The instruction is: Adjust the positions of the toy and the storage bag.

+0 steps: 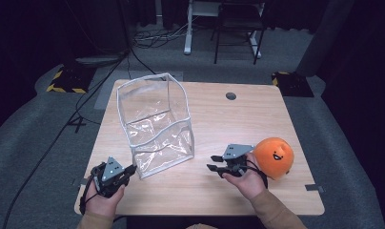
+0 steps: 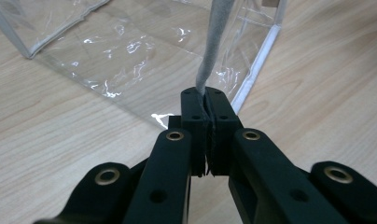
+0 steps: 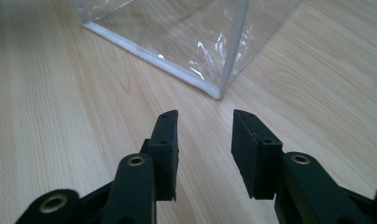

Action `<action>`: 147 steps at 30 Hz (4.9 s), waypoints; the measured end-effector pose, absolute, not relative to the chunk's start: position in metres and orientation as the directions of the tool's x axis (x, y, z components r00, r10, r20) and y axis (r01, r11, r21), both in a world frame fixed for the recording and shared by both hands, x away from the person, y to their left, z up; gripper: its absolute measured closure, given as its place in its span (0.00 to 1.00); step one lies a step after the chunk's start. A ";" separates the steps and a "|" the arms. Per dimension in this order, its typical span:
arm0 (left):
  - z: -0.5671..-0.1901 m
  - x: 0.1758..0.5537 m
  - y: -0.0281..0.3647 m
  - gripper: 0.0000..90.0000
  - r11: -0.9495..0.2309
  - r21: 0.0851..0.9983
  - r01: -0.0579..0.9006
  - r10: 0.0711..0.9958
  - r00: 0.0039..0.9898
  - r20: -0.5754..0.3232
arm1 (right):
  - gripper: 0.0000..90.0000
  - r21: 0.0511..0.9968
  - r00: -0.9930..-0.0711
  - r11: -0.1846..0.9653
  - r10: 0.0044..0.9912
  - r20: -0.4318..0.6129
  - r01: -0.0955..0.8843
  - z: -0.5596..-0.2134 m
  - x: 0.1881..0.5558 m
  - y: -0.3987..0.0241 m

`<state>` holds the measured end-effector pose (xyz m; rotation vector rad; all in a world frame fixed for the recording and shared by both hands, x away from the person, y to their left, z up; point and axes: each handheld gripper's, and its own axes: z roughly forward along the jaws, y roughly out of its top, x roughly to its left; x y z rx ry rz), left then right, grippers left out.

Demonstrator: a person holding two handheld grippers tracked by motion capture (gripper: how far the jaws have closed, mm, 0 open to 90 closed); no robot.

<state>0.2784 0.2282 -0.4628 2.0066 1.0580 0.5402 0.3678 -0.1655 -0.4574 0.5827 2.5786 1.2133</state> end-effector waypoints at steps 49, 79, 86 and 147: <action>-0.459 0.267 0.189 0.97 -0.462 0.779 0.425 0.680 0.733 0.003 | 0.97 0.756 -0.901 0.596 0.433 -0.019 0.271 -0.423 0.362 -0.174; -0.451 0.230 0.140 0.97 -0.598 0.736 0.318 0.507 0.861 0.040 | 0.96 0.756 -0.857 0.539 0.512 0.057 0.372 -0.423 0.266 -0.243; -0.453 0.223 0.141 0.97 -0.585 0.743 0.324 0.502 0.865 0.019 | 0.95 0.754 -0.858 0.539 0.509 0.065 0.376 -0.423 0.259 -0.244; -0.491 0.293 0.210 0.40 -0.469 0.731 0.496 0.716 0.698 -0.014 | 0.43 0.690 -0.722 0.523 0.692 0.000 0.501 -0.382 0.303 -0.326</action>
